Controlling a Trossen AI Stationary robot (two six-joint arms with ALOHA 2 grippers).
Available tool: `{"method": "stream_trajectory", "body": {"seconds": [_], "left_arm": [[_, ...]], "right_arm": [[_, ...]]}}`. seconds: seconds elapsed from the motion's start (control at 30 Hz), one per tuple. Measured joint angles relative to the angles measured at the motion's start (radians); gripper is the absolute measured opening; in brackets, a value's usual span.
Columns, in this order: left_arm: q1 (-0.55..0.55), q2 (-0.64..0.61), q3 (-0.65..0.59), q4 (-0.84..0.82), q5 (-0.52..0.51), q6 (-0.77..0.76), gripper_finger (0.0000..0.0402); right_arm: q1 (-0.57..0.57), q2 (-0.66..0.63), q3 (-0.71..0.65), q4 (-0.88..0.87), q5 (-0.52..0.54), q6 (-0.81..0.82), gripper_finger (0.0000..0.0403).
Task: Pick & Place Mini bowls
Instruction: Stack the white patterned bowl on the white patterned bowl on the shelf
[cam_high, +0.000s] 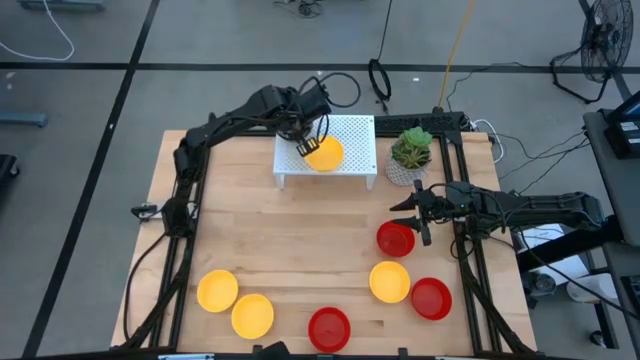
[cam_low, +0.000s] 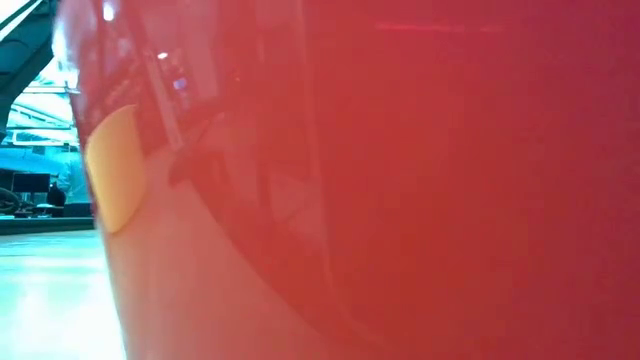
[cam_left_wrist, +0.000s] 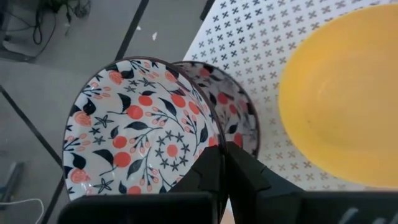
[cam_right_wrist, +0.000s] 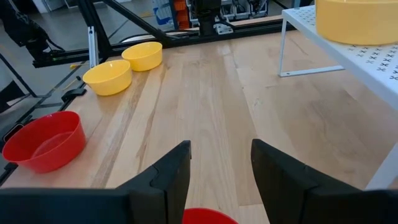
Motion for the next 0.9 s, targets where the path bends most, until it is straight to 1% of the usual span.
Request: {"method": "stream_trajectory", "body": {"seconds": [0.13, 0.2, 0.43, 0.63, 0.9], "left_arm": [[0.004, 0.000, -0.025, 0.026, 0.004, 0.004, 0.0024], [0.002, 0.000, -0.038, 0.047, 0.010, 0.004, 0.0026], [0.003, 0.001, -0.078, 0.062, 0.021, 0.018, 0.0011], [-0.004, 0.001, -0.085, 0.081, 0.023, 0.023, 0.0035], [-0.005, 0.001, -0.085, 0.091, 0.017, 0.001, 0.0041]], "right_arm": [[0.000, 0.000, 0.000, 0.000, 0.000, -0.003, 0.0155], [0.000, 0.000, 0.000, 0.000, 0.000, -0.003, 0.0155], [0.000, 0.000, 0.000, 0.000, 0.000, 0.000, 0.0155], [0.000, 0.000, 0.000, 0.000, 0.000, 0.000, 0.0155], [0.000, 0.000, 0.000, 0.000, 0.000, 0.000, 0.0155]]}}
